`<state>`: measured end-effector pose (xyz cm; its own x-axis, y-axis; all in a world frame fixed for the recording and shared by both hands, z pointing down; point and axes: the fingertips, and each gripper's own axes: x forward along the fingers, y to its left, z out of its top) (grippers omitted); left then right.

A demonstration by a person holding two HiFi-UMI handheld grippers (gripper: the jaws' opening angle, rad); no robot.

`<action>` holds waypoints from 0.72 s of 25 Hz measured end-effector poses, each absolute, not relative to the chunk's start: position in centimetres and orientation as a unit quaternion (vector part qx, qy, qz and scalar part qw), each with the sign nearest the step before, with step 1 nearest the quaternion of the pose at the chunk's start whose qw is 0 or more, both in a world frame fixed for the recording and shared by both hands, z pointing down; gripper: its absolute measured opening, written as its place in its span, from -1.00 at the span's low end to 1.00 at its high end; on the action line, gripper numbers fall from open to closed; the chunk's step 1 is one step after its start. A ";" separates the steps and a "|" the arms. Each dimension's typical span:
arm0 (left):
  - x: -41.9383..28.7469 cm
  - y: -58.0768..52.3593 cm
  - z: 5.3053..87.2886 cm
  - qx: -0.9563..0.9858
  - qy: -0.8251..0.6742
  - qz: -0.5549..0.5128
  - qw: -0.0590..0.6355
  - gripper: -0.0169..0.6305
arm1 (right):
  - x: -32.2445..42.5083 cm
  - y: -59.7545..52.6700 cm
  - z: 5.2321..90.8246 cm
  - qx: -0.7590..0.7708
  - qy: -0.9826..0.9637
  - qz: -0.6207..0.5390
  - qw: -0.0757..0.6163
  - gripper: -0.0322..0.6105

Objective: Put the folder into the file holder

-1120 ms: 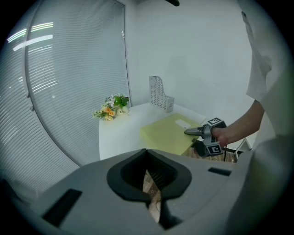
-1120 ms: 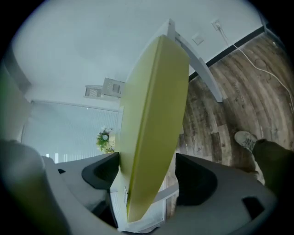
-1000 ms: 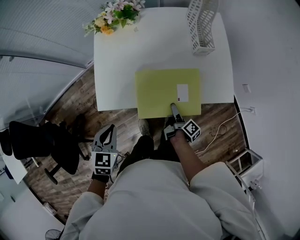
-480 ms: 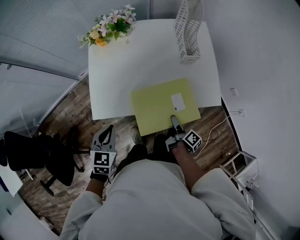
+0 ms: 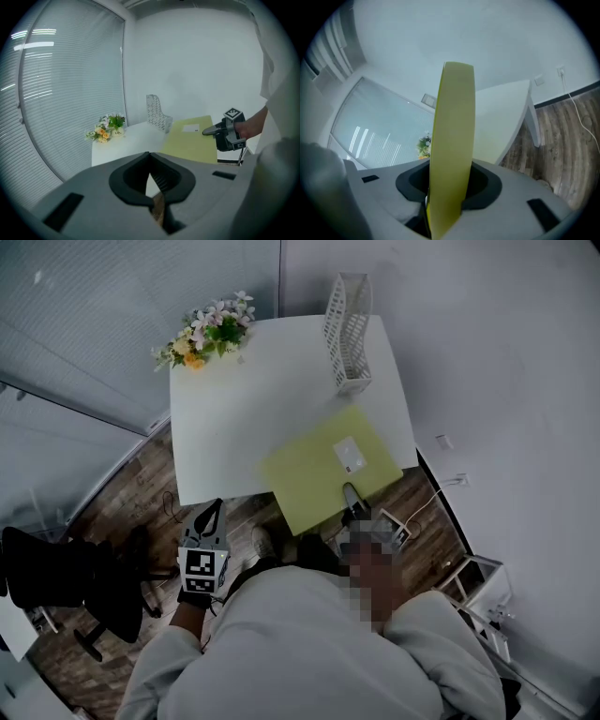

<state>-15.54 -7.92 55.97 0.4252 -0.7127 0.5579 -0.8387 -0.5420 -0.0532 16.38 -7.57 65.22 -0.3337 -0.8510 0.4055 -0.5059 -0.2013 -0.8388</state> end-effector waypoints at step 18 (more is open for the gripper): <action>-15.8 -8.2 54.2 0.832 -0.489 0.242 0.105 -0.92 | 23.7 -17.1 49.4 -0.605 0.711 -0.334 0.131 -0.38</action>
<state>-15.85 -8.21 54.17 0.4057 -0.7620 0.5047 -0.8635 -0.5006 -0.0618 23.68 -17.10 49.37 -0.2338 -0.9477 0.2174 -0.7729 0.0455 -0.6329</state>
